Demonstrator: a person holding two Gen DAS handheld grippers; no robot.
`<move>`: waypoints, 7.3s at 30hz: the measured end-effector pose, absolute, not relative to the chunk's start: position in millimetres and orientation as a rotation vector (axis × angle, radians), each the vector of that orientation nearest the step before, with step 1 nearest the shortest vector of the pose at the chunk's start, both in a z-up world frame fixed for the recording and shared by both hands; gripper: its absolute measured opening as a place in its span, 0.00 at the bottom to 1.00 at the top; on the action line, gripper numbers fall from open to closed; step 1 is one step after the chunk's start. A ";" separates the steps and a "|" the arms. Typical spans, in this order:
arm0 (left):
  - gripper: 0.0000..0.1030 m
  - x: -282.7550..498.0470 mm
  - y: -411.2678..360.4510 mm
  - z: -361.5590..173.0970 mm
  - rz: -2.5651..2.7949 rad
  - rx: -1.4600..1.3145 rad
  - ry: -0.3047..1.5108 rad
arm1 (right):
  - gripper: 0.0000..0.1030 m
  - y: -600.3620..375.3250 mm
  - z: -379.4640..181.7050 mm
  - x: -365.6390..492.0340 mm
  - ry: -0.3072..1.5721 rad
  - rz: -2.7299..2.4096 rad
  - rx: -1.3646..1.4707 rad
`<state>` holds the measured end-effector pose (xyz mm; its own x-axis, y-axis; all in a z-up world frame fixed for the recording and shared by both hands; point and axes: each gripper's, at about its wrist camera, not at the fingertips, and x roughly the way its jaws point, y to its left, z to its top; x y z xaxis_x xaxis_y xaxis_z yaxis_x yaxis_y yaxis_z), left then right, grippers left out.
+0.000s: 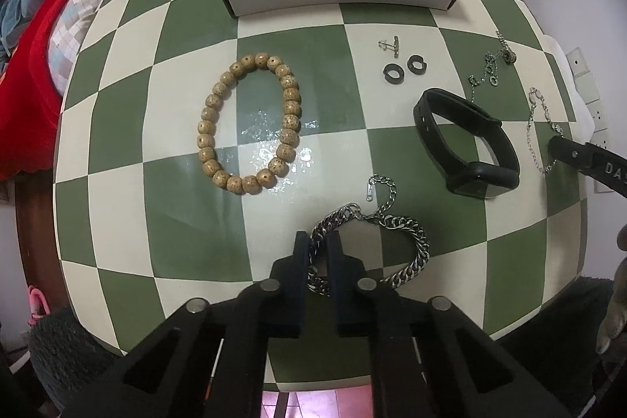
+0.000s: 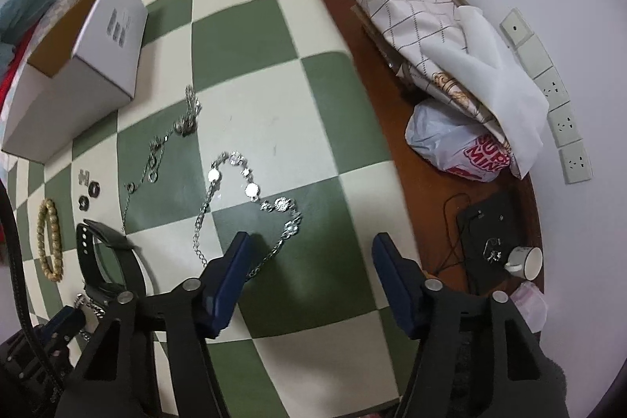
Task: Organize jewelry
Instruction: 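Grasp the thick silver curb chain with the left tool while the right tool grasps a thin silver chain, then carry both held chains up and over into the white cardboard box, then open both tools to drop the chains inside the box, then withdraw both tools from the box back toward the remaining jewelry, then grasp the silver chain necklace with the right tool while the left tool grasps the wooden bead bracelet, then carry the necklace and bead bracelet into the box and open both tools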
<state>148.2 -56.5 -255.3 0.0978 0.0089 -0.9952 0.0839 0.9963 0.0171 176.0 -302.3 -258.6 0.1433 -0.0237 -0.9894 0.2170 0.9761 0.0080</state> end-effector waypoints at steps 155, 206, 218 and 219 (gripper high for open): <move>0.99 228.2 -23.3 -231.1 0.123 0.086 1.306 | 0.43 -248.8 -260.2 241.8 1.341 0.028 0.125; 0.06 175.1 -1.3 -135.2 -0.053 -0.036 1.160 | 0.08 -260.1 -114.9 170.2 1.142 0.164 0.363; 0.06 204.6 -6.0 -59.6 -0.129 -0.036 1.032 | 0.08 -244.6 -27.1 192.0 1.015 0.236 0.320; 0.06 209.3 -7.0 -55.4 -0.136 -0.034 1.025 | 0.08 -242.2 -21.3 196.2 1.008 0.241 0.311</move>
<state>209.3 -7.0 -55.4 0.5112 -0.1293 -0.8497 0.0971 0.9910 -0.0923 196.2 -242.2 -21.3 0.5131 0.3386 -0.7887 -0.0541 0.9298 0.3640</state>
